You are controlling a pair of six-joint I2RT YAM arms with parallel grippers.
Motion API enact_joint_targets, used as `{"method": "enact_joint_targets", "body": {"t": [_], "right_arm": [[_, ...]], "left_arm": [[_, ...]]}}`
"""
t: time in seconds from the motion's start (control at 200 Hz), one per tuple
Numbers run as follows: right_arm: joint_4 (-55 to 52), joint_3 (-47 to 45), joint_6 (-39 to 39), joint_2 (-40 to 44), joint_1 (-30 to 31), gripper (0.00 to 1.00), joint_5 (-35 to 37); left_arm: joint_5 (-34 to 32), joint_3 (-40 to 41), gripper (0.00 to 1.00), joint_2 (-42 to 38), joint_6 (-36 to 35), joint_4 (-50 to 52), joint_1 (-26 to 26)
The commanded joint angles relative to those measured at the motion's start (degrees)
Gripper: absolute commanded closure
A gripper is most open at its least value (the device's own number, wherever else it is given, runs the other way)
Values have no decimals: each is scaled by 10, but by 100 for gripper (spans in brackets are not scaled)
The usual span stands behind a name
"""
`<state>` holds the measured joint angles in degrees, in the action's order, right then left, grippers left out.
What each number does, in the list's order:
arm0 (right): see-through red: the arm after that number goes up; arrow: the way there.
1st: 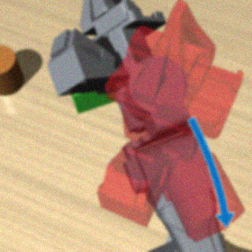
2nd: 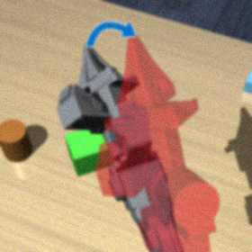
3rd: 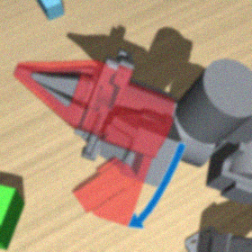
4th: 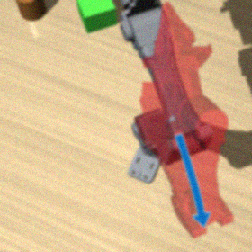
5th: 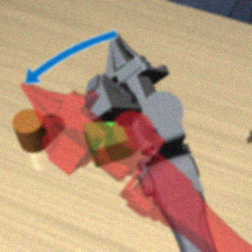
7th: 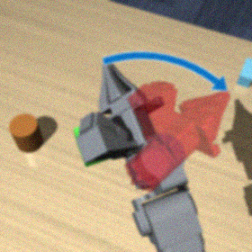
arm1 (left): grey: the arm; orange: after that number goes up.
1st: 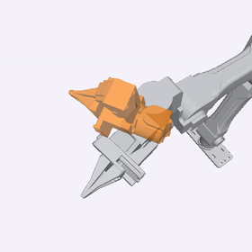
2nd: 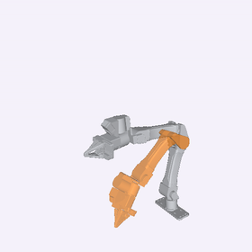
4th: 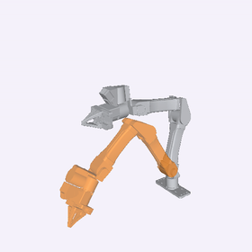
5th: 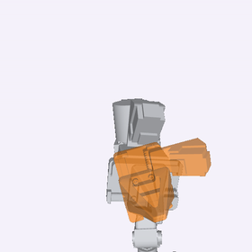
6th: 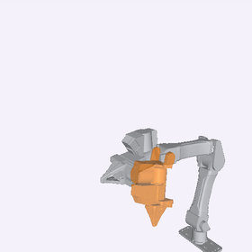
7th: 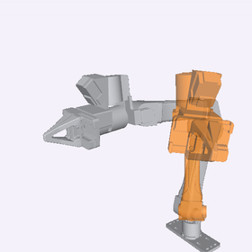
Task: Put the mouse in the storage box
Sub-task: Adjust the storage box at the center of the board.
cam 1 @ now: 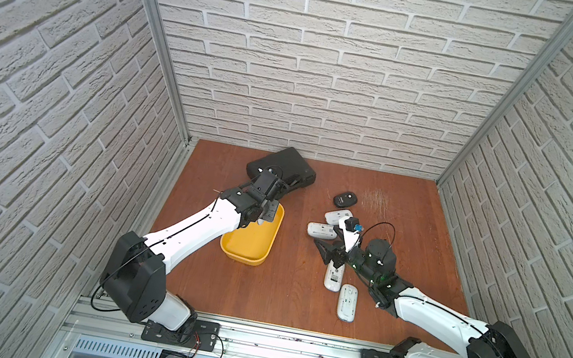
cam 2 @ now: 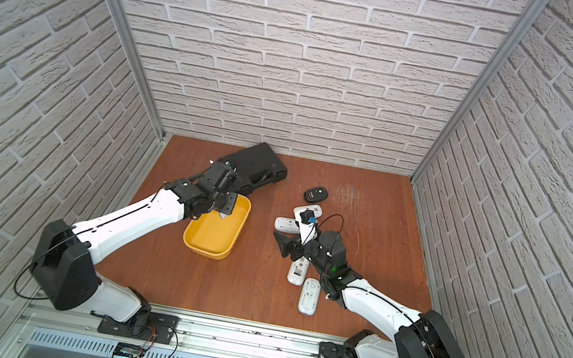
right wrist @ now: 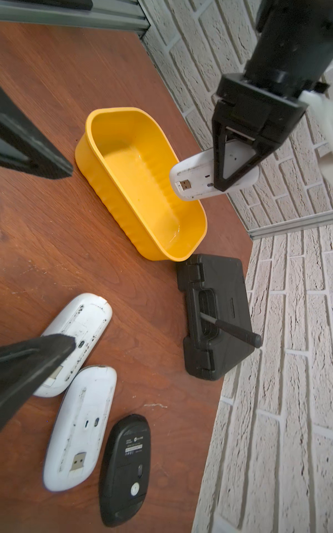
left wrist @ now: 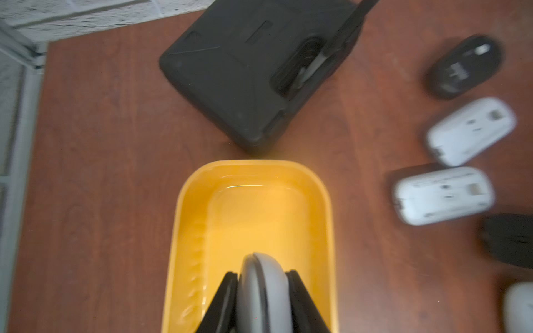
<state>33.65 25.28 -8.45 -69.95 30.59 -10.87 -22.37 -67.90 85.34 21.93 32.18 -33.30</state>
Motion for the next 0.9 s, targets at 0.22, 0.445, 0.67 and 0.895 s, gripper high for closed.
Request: {"method": "enact_joint_targets", "body": {"t": [0.22,0.445,0.67,0.895], "right_arm": [[23,-7,-13,12,-5,12,5],[23,-5,-9,8,-5,12,0],[31,-3,-11,-7,-5,13,-8],[35,-1,-12,-15,-4,13,-11]], "left_arm": [[-78,4,100,129,-107,-138,50],[-129,-10,100,181,-125,-139,83],[-159,2,100,183,-131,-135,93],[-171,-41,99,230,-148,-129,65]]}}
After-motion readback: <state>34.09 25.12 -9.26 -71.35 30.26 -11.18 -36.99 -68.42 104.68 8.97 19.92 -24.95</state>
